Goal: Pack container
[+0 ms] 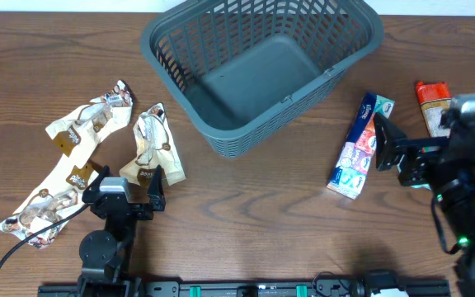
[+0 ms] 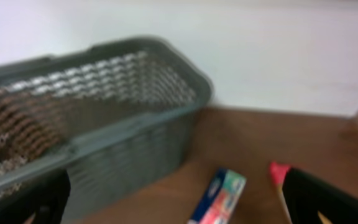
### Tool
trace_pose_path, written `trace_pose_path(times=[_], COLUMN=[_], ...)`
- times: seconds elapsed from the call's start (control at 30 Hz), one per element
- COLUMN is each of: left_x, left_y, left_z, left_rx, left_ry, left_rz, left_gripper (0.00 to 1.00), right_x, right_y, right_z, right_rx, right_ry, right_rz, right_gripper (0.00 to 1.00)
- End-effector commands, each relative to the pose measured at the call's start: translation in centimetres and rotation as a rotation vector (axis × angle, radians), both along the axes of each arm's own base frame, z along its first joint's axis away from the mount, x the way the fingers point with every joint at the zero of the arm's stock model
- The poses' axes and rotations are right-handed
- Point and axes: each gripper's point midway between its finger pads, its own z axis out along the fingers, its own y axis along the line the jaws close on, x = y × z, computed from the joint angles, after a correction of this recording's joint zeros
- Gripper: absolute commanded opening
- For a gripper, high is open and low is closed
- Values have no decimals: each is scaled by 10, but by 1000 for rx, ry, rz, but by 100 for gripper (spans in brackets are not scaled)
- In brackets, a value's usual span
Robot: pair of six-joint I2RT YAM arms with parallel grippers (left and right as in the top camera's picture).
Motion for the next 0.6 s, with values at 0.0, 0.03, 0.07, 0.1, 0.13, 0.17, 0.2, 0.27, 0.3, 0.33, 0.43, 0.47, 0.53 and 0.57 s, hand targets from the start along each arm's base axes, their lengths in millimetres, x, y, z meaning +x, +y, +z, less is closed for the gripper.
trace_pose_path(times=[0.0, 0.03, 0.07, 0.1, 0.13, 0.17, 0.2, 0.27, 0.3, 0.33, 0.43, 0.47, 0.53, 0.57], left_x=[0, 0, 0, 0, 0, 0, 0, 0, 0, 0, 0, 0, 0, 0], left_y=[2, 2, 2, 2, 2, 2, 2, 2, 2, 2, 2, 2, 2, 2], left_z=[-19, -19, -19, -19, -19, -19, -19, -19, -19, -19, -18, -18, -16, -15], left_rx=[23, 23, 23, 23, 23, 23, 23, 23, 23, 23, 23, 23, 22, 21], left_ry=[50, 50, 50, 50, 50, 50, 50, 50, 50, 50, 49, 46, 39, 34], left_rz=[8, 8, 8, 8, 8, 8, 8, 8, 8, 8, 8, 8, 9, 8], left_gripper=[99, 99, 99, 99, 99, 99, 99, 98, 99, 99, 99, 99, 99, 99], right_x=[-11, -12, -12, -12, -11, -11, -10, -10, -11, -11, -11, -12, -12, -12], right_y=[28, 30, 29, 29, 29, 29, 30, 32, 34, 35, 42, 45, 49, 51], right_z=[24, 23, 20, 16, 12, 11, 10, 11, 12, 14, 20, 22, 27, 28], right_rx=[34, 37, 37, 35, 35, 36, 38, 43, 46, 50, 64, 77, 107, 121], right_ry=[18, 33, 51, 67, 80, 84, 87, 84, 80, 75, 51, 44, 34, 32], right_rz=[166, 174, 173, 169, 168, 169, 172, 187, 195, 204, 245, 259, 275, 284], right_gripper=[99, 99, 99, 99, 99, 99, 99, 99, 99, 99, 99, 99, 99, 99])
